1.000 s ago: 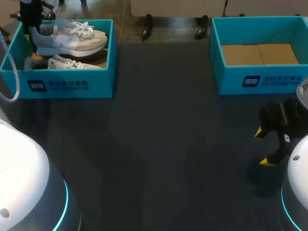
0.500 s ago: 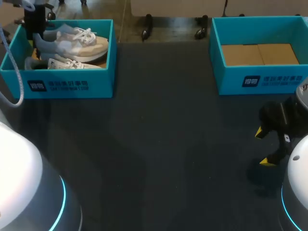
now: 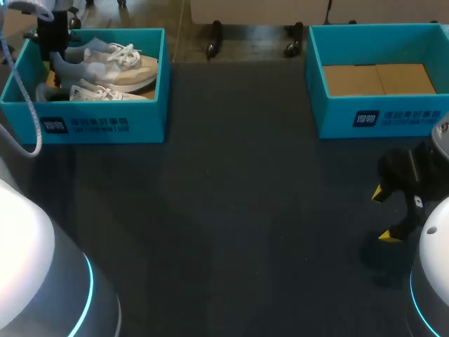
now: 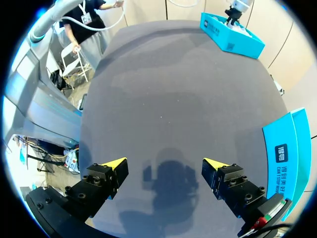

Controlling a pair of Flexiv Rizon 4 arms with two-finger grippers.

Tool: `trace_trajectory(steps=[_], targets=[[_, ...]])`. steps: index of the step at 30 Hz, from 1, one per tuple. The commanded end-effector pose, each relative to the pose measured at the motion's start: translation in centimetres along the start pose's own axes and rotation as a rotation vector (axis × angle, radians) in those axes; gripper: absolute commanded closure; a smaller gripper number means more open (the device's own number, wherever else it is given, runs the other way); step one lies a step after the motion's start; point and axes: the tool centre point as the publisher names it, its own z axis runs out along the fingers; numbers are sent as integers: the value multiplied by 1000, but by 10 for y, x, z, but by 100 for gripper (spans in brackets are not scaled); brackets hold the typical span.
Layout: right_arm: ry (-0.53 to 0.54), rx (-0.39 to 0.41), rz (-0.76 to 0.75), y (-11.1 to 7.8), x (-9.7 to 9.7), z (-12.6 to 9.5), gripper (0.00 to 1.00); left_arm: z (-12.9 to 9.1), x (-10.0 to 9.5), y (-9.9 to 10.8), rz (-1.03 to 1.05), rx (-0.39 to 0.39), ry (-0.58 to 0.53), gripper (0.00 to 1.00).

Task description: Take the shoe out of the shoebox, open the shoe tongue, remove and reinsert the insole, then place the shoe into the shoebox

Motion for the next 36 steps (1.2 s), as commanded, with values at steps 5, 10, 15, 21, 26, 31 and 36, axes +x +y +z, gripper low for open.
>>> trace_trajectory(steps=[5,10,15,21,26,31,36], targets=[[-1,2,0,0,1,1,0,3,-6,8,8,4,16,100],[-1,2,0,0,1,1,0,7,-8,10,20,9,9,100],[-1,2,0,0,1,1,0,13,-11,12,24,16,3,100],[-1,2,0,0,1,1,0,17,-12,12,27,22,10,100],[-1,2,0,0,1,1,0,17,-12,12,34,21,-1,87],[-1,2,0,0,1,1,0,12,-11,10,54,17,-42,55],[-1,2,0,0,1,1,0,7,-10,7,66,27,-77,35]])
